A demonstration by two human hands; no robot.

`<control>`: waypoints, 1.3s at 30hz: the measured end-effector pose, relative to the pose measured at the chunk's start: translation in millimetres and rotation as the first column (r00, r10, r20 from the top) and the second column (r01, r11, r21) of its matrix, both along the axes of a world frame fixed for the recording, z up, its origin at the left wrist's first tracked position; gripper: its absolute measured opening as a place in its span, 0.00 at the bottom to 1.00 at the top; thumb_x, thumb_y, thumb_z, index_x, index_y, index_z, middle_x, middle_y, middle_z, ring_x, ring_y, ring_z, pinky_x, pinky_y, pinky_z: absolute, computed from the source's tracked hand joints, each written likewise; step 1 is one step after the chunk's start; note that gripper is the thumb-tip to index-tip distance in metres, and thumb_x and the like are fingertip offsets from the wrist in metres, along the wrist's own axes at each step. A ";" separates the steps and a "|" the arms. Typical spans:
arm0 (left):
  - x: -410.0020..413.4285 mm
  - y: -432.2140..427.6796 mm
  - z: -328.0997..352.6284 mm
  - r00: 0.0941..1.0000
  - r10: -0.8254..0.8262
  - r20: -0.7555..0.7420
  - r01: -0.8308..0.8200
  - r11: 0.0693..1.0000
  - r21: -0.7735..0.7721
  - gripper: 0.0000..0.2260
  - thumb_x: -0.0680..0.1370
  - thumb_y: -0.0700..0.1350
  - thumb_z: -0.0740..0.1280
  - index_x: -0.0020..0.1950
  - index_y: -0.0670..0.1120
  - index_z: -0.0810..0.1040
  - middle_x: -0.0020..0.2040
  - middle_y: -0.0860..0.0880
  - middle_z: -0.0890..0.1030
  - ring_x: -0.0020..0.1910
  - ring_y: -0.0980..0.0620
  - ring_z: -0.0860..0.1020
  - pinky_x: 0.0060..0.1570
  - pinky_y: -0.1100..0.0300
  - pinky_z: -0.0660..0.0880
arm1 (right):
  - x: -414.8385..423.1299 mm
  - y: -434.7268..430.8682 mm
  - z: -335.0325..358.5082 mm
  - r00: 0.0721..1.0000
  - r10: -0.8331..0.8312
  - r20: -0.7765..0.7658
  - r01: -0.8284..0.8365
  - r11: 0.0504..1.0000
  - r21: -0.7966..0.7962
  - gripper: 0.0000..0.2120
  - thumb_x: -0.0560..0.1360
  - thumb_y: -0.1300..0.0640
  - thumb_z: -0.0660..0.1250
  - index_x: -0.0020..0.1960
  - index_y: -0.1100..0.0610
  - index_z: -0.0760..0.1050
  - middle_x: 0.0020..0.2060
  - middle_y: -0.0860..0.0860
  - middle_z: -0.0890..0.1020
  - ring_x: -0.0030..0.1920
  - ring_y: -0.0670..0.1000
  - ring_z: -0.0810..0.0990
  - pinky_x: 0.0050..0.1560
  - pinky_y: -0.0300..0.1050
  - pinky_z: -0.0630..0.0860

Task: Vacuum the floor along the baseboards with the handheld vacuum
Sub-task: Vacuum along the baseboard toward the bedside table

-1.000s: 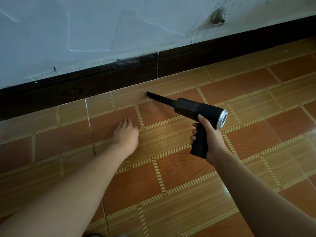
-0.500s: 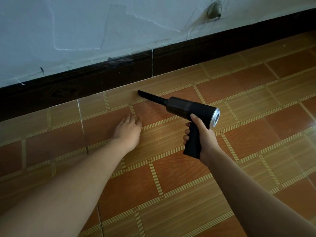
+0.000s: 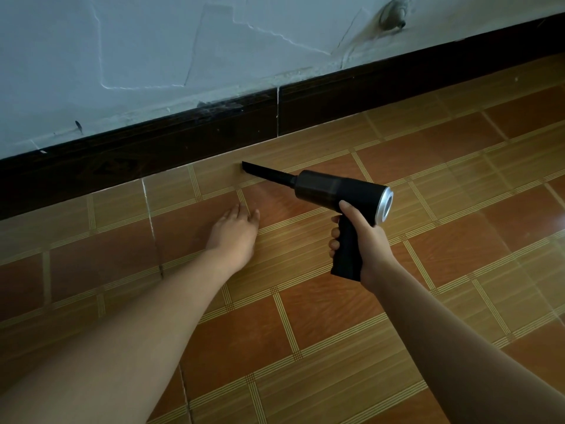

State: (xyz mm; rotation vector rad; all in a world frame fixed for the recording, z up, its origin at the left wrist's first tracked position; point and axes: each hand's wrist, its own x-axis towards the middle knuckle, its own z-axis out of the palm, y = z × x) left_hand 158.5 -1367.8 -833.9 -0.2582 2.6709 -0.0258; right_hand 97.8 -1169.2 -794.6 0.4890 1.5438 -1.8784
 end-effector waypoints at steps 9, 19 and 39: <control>0.1 -2.4 -1.4 1.000 0.004 0.009 -0.004 1.000 0.018 0.27 0.82 0.40 0.56 0.78 0.44 0.48 0.78 0.38 0.50 0.77 0.43 0.51 0.74 0.54 0.51 | -12.2 -13.4 6.8 0.998 -0.061 -0.033 0.062 0.998 0.023 0.14 0.72 0.51 0.71 0.46 0.61 0.76 0.29 0.52 0.76 0.26 0.49 0.73 0.28 0.41 0.73; -1.8 -1.6 -2.2 1.000 0.007 0.025 -0.007 1.000 0.015 0.27 0.82 0.40 0.55 0.78 0.44 0.49 0.77 0.38 0.50 0.77 0.42 0.51 0.74 0.53 0.52 | -17.7 -10.8 9.2 0.991 -0.130 -0.027 0.130 0.991 0.020 0.13 0.72 0.51 0.71 0.45 0.61 0.76 0.28 0.52 0.76 0.26 0.49 0.74 0.30 0.41 0.74; -2.2 -0.3 -1.2 0.999 0.006 0.038 -0.006 1.000 -0.006 0.26 0.82 0.39 0.53 0.78 0.44 0.48 0.78 0.38 0.50 0.77 0.42 0.51 0.74 0.53 0.52 | -13.0 -17.8 8.5 0.997 -0.067 -0.038 0.068 0.997 0.026 0.13 0.72 0.51 0.71 0.46 0.61 0.76 0.29 0.52 0.76 0.26 0.49 0.74 0.29 0.41 0.74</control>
